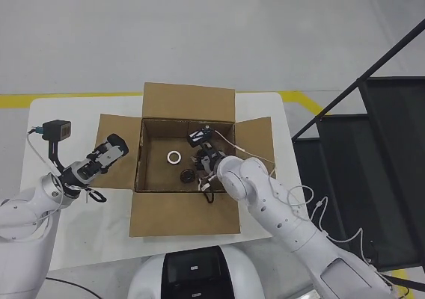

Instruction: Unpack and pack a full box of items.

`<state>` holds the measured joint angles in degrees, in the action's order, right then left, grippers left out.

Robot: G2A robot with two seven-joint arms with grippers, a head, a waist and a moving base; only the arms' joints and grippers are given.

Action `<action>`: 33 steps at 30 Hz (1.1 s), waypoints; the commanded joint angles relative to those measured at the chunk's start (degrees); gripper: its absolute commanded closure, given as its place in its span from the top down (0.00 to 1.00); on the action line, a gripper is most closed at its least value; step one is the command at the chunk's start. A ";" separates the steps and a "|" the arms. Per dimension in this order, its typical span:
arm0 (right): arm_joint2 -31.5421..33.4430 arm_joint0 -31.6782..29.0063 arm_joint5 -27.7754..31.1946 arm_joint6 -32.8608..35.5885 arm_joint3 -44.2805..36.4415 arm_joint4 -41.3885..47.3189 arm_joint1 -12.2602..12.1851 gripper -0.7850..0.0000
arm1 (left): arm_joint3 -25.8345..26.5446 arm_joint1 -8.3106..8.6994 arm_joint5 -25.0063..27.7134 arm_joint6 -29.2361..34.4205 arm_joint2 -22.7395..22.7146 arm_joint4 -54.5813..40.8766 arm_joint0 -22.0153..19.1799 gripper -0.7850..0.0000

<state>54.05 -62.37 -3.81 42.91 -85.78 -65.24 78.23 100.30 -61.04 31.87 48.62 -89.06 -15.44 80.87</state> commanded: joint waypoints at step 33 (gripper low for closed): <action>50.37 -20.09 9.67 -8.75 -22.05 49.38 -4.85 0.00 | 0.00 0.00 0.00 0.00 0.00 0.00 0.00 1.00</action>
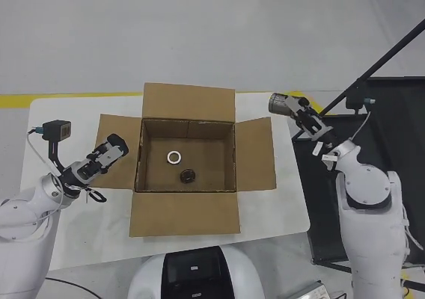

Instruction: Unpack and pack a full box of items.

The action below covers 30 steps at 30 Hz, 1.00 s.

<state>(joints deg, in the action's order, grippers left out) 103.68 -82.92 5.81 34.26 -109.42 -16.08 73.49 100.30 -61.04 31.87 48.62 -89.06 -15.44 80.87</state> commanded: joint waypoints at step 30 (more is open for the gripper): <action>-4.42 8.37 -7.58 -1.94 31.55 -22.53 -2.56 0.00 | 0.00 0.00 0.00 0.00 0.00 0.00 0.00 1.00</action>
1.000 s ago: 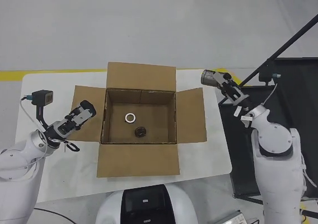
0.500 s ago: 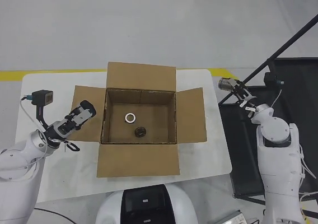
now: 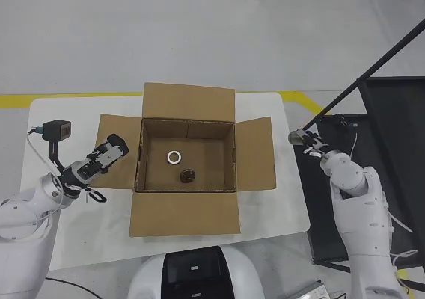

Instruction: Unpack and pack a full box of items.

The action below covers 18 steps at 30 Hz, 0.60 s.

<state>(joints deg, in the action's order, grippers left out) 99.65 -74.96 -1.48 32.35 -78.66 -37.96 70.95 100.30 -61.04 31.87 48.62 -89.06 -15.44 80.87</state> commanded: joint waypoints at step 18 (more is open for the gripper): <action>-9.66 2.51 -3.91 0.74 8.03 -15.25 -0.16 0.00 | 0.00 0.00 0.00 0.00 0.00 0.00 0.00 1.00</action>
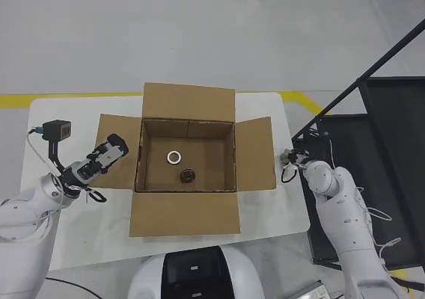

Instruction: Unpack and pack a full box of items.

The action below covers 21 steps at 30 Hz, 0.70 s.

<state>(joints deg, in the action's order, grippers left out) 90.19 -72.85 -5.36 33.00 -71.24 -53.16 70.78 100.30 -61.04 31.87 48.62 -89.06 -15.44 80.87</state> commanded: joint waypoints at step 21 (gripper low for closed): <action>-2.69 1.57 -0.21 -0.50 -0.65 -0.88 0.04 1.00 | 0.00 0.00 0.00 0.00 0.00 0.00 0.00 1.00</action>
<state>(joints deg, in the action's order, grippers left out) 87.44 -71.11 -5.70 32.61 -71.36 -54.24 70.84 100.30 -61.04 31.87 48.62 -89.06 -15.44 80.87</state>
